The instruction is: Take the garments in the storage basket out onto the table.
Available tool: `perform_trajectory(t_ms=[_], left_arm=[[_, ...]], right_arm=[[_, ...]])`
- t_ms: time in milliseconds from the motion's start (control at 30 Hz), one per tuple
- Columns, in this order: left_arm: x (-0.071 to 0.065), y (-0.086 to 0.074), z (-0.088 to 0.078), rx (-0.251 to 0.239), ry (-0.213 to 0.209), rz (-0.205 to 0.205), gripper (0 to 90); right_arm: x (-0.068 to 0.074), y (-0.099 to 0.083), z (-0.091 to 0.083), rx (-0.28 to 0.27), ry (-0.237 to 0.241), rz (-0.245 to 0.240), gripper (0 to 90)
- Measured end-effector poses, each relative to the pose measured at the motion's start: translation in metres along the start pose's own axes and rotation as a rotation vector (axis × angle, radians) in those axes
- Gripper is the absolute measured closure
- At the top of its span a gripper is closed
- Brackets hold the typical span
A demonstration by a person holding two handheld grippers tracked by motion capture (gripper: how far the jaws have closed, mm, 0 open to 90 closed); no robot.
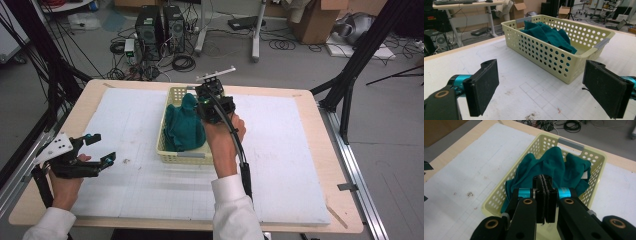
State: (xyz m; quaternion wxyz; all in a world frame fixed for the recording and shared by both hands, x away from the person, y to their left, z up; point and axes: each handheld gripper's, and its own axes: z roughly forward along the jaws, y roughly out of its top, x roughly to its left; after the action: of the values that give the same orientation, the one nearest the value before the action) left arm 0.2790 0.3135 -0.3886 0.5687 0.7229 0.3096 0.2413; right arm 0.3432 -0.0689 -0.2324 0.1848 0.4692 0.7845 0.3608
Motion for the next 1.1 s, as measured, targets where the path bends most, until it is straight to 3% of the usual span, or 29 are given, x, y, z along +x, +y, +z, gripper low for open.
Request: perform_trajectory(t_ms=[533,767,1100], left_arm=[[0.0,0.0,-0.001,-0.006,0.001,-0.003,13.9],[0.001,0.0,-0.002,-0.007,0.005,-0.008,13.9],[0.001,-0.001,-0.002,-0.003,0.006,-0.008,13.8]], right_arm=[[-0.005,0.004,0.005,0.003,0.006,0.007,90.0],[-0.011,0.008,0.014,0.016,0.003,-0.004,89.8],[-0.02,0.015,0.035,0.016,0.035,-0.016,89.6]])
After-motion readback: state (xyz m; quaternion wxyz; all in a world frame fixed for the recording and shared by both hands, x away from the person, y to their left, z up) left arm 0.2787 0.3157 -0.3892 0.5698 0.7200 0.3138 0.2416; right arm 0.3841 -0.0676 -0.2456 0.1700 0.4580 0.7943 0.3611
